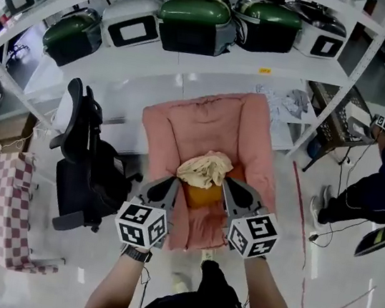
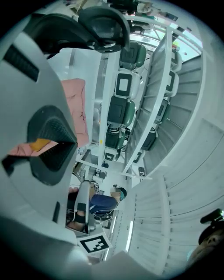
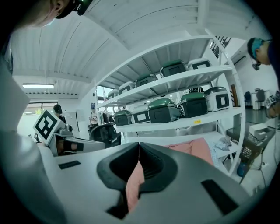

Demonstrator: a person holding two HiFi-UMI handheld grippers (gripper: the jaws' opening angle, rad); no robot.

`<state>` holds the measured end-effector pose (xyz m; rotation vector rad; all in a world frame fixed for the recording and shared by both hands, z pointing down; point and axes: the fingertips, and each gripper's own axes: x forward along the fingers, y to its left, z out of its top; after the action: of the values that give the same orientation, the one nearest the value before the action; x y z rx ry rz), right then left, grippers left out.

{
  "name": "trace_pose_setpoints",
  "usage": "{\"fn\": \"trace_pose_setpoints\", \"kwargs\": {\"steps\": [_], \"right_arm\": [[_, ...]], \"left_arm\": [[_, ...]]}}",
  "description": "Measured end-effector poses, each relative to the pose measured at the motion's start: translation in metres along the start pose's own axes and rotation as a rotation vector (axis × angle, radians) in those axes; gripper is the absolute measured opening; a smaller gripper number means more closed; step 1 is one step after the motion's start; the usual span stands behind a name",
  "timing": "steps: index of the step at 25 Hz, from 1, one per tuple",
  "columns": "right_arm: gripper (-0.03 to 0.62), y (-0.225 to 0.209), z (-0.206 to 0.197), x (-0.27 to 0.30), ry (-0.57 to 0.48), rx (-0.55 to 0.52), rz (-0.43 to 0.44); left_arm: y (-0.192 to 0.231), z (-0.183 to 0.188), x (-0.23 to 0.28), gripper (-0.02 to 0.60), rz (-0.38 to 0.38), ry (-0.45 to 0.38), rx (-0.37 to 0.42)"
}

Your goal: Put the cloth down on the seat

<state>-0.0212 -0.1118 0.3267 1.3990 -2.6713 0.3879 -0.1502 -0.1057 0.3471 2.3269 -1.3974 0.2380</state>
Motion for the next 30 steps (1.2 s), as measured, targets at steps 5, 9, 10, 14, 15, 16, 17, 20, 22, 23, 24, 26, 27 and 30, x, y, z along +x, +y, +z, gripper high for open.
{"fn": "trace_pose_setpoints", "kwargs": {"steps": [5,9,10,14,15,16,17,20,22,23,24,26,27,30], "right_arm": [[0.005,0.021,0.024,-0.015,-0.051,-0.023,0.011],[0.005,0.031,0.048,-0.028,-0.1,-0.065,0.016],[0.005,0.033,0.053,-0.031,-0.112,-0.07,0.016],[0.005,0.042,0.075,-0.044,-0.153,-0.083,0.013],[0.005,0.045,0.08,-0.047,-0.162,-0.088,0.013],[0.005,0.048,0.086,-0.05,-0.17,-0.095,0.014],[0.005,0.051,0.091,-0.053,-0.179,-0.101,0.016],[0.005,0.06,0.106,-0.06,-0.211,-0.119,0.027],[0.005,0.065,0.113,-0.063,-0.228,-0.128,0.03],[0.005,0.068,0.115,-0.065,-0.232,-0.131,0.032],[0.005,0.071,0.116,-0.066,-0.234,-0.133,0.034],[0.005,0.075,0.117,-0.068,-0.236,-0.137,0.038],[0.005,0.077,0.118,-0.07,-0.238,-0.136,0.039],[0.005,0.079,0.124,-0.075,-0.248,-0.13,0.038]], "left_arm": [[-0.007,0.025,-0.036,0.006,0.014,-0.066,0.038],[-0.004,0.043,-0.061,0.006,0.033,-0.115,0.047],[-0.003,0.047,-0.068,0.006,0.038,-0.128,0.046],[-0.003,0.069,-0.095,0.006,0.055,-0.184,0.053],[-0.004,0.075,-0.102,0.006,0.057,-0.199,0.057],[-0.005,0.081,-0.108,0.006,0.061,-0.214,0.06],[-0.005,0.086,-0.115,0.006,0.066,-0.232,0.066],[-0.004,0.104,-0.132,0.006,0.087,-0.282,0.089],[-0.004,0.111,-0.141,0.006,0.088,-0.304,0.094],[-0.004,0.114,-0.146,0.006,0.088,-0.313,0.095],[-0.004,0.115,-0.149,0.006,0.088,-0.32,0.095],[-0.003,0.117,-0.155,0.006,0.093,-0.328,0.096],[-0.002,0.118,-0.158,0.006,0.095,-0.33,0.095],[-0.002,0.121,-0.166,0.006,0.104,-0.34,0.092]]}}
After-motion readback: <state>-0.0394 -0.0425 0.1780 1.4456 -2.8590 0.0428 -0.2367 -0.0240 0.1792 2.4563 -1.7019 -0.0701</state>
